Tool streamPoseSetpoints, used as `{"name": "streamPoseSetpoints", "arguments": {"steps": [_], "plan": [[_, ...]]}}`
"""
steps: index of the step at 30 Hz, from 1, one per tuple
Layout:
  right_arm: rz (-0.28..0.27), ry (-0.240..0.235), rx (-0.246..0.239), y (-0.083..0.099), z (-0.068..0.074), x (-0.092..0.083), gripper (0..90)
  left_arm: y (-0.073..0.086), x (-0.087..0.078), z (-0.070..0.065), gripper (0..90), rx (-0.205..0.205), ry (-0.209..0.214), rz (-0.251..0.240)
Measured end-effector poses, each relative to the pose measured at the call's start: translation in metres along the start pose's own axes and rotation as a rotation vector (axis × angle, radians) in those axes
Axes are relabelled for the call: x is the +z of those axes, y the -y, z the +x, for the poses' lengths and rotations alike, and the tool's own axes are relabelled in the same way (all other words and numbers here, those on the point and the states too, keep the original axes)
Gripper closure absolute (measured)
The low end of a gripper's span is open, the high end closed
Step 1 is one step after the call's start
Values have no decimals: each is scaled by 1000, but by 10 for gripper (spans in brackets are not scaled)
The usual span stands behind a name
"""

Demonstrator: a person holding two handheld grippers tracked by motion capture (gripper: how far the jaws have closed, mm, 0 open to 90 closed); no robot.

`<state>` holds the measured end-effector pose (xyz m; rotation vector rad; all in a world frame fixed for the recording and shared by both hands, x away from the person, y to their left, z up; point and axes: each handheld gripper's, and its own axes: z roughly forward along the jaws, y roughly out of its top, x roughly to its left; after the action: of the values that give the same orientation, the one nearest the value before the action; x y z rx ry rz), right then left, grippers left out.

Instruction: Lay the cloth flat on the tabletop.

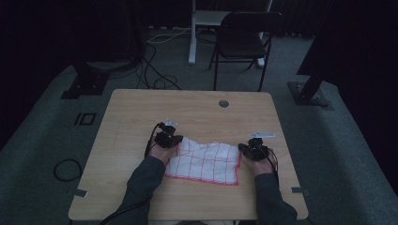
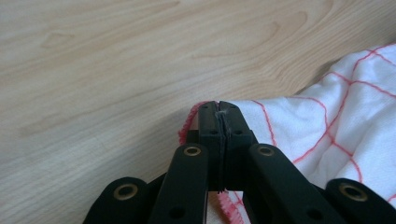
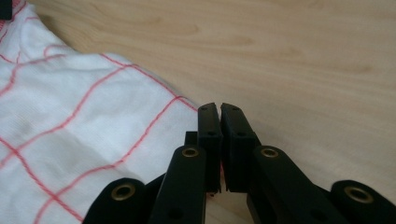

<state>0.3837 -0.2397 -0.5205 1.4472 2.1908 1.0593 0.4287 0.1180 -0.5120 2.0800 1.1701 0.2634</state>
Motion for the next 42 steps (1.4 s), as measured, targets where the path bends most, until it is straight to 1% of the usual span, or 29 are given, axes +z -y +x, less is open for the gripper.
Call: {"name": "streamPoseSetpoints", "arguments": {"steps": [3,4,5,6,9,12,16,18,20,21,23,25,27,29,32,33,35,37,40,42], "plan": [[-37,6,-9,-7,2,-7,880,-1,-6,0,900,2,0,-19],[-37,6,-9,-7,2,-7,880,-1,-6,0,900,2,0,-19],[-45,7,-14,-9,3,-9,881,-1,-12,-1,900,4,4,-42],[-66,8,-24,-12,5,-15,881,-1,-16,-1,900,7,3,-50],[-85,6,-42,-13,8,-23,881,1,-27,-2,900,12,6,-82],[-99,1,-60,-10,10,-30,882,7,-37,-3,900,16,12,-109],[-114,-14,-78,-3,15,-39,881,21,-49,-6,900,18,24,-126],[-112,-30,-85,3,18,-43,882,30,-53,-8,900,21,32,-126],[-104,-36,-99,12,21,-45,882,40,-56,-10,900,21,40,-120],[-101,-41,-98,16,23,-47,881,45,-58,-11,900,24,41,-116],[-86,-50,-103,26,24,-48,882,55,-60,-12,900,17,50,-110],[-68,-62,-97,35,25,-49,881,64,-60,-14,900,22,55,-93],[-45,-69,-104,44,26,-49,881,72,-58,-17,900,32,53,-72],[-22,-73,-115,51,28,-48,882,79,-56,-20,900,29,55,-55],[11,-84,-117,58,29,-45,881,88,-53,-23,900,31,57,-37],[22,-87,-118,59,30,-44,881,90,-53,-23,900,35,56,-31],[24,-89,-122,59,30,-44,876,91,-52,-24,900,39,52,-27],[6,-84,-117,55,30,-46,839,91,-52,-24,899,39,48,-27],[-31,-74,-96,46,29,-49,781,91,-51,-25,898,45,41,-25],[-45,-67,-88,39,28,-47,769,91,-51,-25,897,45,40,-26]]}}
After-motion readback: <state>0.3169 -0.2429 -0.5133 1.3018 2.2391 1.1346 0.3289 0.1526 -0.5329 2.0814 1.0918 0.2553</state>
